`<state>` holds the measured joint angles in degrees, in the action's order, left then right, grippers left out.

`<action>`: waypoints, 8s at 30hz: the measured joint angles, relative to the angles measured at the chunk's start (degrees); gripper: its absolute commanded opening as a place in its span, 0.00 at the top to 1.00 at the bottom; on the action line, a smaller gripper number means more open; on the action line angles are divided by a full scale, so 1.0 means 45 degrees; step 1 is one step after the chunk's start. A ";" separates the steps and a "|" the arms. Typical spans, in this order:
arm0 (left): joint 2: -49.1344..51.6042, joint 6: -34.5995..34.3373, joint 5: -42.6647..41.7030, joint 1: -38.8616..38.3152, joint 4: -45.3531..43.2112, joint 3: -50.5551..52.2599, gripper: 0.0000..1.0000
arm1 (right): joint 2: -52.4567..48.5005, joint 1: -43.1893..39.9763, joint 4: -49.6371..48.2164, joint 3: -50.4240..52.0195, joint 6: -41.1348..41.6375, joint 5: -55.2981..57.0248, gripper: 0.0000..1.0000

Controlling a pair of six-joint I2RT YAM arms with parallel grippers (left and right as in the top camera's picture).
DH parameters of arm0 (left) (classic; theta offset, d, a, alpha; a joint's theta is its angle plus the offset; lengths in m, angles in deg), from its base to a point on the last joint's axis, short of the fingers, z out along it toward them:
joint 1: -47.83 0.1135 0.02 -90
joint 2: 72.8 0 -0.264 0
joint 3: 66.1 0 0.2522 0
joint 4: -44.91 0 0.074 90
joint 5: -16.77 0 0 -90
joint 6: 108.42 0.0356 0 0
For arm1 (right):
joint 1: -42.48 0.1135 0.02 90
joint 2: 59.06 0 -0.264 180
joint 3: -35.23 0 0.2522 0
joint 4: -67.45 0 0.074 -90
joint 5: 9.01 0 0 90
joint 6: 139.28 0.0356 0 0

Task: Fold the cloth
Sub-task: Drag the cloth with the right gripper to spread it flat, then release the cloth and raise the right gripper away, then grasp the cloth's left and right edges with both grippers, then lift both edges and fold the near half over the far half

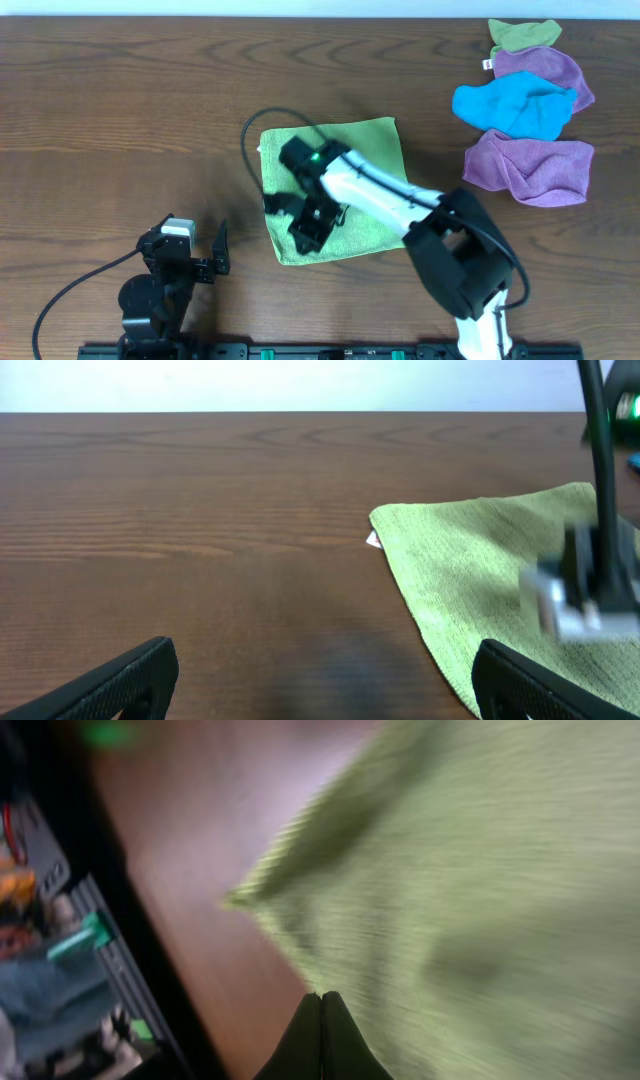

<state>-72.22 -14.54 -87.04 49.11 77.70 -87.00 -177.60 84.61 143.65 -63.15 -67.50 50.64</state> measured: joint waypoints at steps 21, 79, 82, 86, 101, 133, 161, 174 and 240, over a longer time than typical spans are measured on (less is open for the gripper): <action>0.0000 0.0000 0.0000 0.0000 0.0000 0.0000 0.05 | 0.2569 -0.4503 0.0418 -0.0151 0.2395 0.2089 0.09; 0.9836 -0.5974 -0.3395 -0.1831 0.0520 -0.4396 0.01 | 0.2613 -0.8510 0.1991 -0.0194 0.4668 0.2900 0.37; 1.1332 -0.5537 -0.2890 -0.2788 0.1909 -0.5765 0.00 | 0.2647 -0.8903 0.2433 -0.0199 0.4546 0.2637 0.39; 1.2978 -0.5532 -0.2497 -0.4007 0.3240 -0.7009 0.05 | 0.2817 -0.8990 0.3133 -0.0204 0.4459 0.2375 0.39; 1.6184 -0.7417 -0.2463 -0.5085 0.4857 -0.7504 0.11 | 0.3259 -0.8990 0.3196 0.2021 0.4337 0.1501 0.43; 1.9074 -0.8966 -0.3619 -0.5095 0.2244 -0.7519 0.31 | 0.3259 -0.8990 0.0879 0.5804 0.3857 -0.0010 0.52; 1.9088 -0.9583 -0.3905 -0.5095 0.3181 -0.7519 0.78 | 0.3264 -0.8699 -0.1413 0.6868 0.4595 -0.0194 0.71; 1.9088 -0.9573 -0.3900 -0.5095 0.3381 -0.7519 0.94 | 0.3264 -0.8699 -0.1409 0.6868 0.4872 -0.0219 0.98; 2.5169 -0.8087 -0.3512 -0.1710 -0.1277 -1.4965 0.94 | 0.1773 -0.7626 -0.8932 0.2569 0.9656 0.1219 0.98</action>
<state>41.04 -50.93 -102.84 41.41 71.95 -154.34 -169.62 50.29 103.45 -51.59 -24.05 56.12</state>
